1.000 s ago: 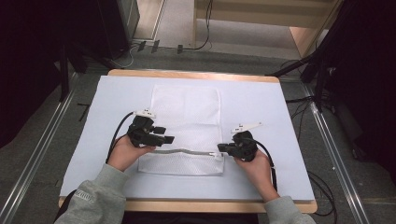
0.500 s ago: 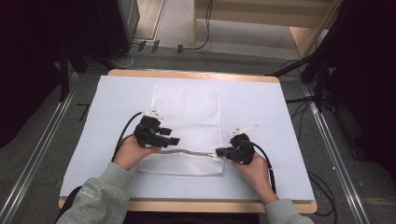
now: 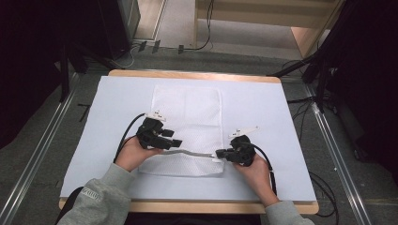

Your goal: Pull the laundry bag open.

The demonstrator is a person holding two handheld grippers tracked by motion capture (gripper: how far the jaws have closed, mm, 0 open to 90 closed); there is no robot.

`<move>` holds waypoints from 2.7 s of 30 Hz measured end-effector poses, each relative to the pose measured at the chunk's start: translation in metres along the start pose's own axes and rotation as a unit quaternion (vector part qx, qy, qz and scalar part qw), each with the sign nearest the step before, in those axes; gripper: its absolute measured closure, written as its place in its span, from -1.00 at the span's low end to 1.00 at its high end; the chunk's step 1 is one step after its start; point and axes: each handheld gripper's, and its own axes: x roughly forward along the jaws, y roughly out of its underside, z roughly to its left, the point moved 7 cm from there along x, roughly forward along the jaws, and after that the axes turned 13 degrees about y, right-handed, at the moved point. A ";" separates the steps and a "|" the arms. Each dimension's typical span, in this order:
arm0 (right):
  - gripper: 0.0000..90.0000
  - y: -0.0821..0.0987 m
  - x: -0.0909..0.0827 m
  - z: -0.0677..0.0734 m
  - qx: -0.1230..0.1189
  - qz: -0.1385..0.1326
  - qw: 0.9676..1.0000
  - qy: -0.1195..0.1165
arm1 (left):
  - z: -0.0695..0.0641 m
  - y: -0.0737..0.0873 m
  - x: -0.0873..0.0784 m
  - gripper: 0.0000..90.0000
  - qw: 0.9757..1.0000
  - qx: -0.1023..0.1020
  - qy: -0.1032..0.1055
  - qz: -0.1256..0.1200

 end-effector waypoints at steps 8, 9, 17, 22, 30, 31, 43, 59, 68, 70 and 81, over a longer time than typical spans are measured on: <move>1.00 -0.005 0.007 -0.004 0.009 -0.004 1.000 0.002 | 0.001 0.001 0.001 -0.13 1.000 -0.001 0.000 0.005; 1.00 -0.005 0.007 -0.003 0.010 -0.004 1.000 -0.001 | 0.001 0.001 0.001 -0.13 1.000 -0.001 0.000 0.004; 1.00 0.001 0.001 0.008 0.001 0.012 1.000 -0.024 | 0.000 0.001 0.001 -0.13 1.000 0.000 0.002 0.006; 1.00 0.003 -0.001 0.012 -0.001 0.014 0.999 -0.032 | -0.001 0.001 0.003 -0.13 1.000 0.002 0.001 0.007; 1.00 -0.002 0.001 0.020 -0.011 0.003 0.999 -0.034 | -0.002 0.001 0.003 -0.12 1.000 0.003 0.005 0.006; 1.00 -0.002 0.002 0.022 -0.016 0.004 0.999 -0.032 | -0.002 0.001 0.003 -0.12 1.000 0.004 0.005 0.005; 1.00 -0.003 -0.012 0.008 -0.026 -0.015 0.999 0.011 | -0.013 -0.003 0.013 -0.09 1.000 0.016 0.020 0.007; 0.98 0.006 -0.002 0.008 -0.086 -0.015 0.996 0.036 | -0.025 -0.007 0.041 0.00 0.998 0.022 0.043 0.030; 0.94 0.009 -0.002 0.006 -0.069 -0.032 0.997 0.015 | -0.035 -0.010 0.065 0.50 0.997 0.012 0.073 0.038; 0.94 0.010 -0.001 0.006 -0.064 -0.034 0.997 0.013 | -0.037 -0.010 0.070 0.59 0.996 0.015 0.074 0.040; 0.94 0.009 -0.002 0.009 -0.075 -0.035 0.996 0.037 | -0.037 -0.004 0.095 0.74 0.995 0.007 0.068 0.066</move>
